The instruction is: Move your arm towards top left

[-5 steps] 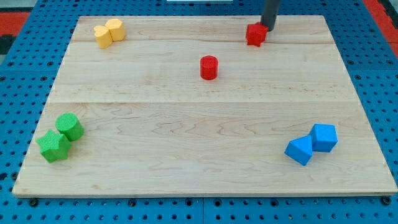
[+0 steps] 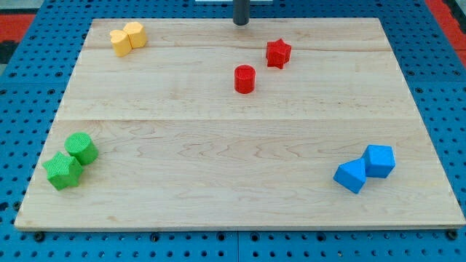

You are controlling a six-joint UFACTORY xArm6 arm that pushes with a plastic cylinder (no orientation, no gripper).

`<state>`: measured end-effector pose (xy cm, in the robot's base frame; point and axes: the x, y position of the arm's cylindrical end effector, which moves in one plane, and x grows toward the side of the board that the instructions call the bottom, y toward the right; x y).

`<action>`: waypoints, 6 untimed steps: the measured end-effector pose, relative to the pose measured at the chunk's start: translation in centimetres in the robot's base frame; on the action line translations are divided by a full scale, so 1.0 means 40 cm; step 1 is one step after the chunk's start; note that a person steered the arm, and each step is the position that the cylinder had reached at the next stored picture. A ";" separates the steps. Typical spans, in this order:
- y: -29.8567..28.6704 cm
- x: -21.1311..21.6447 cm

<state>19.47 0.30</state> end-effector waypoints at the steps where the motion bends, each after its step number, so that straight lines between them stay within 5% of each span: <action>1: -0.043 -0.005; 3: -0.223 -0.007; 6: -0.301 -0.006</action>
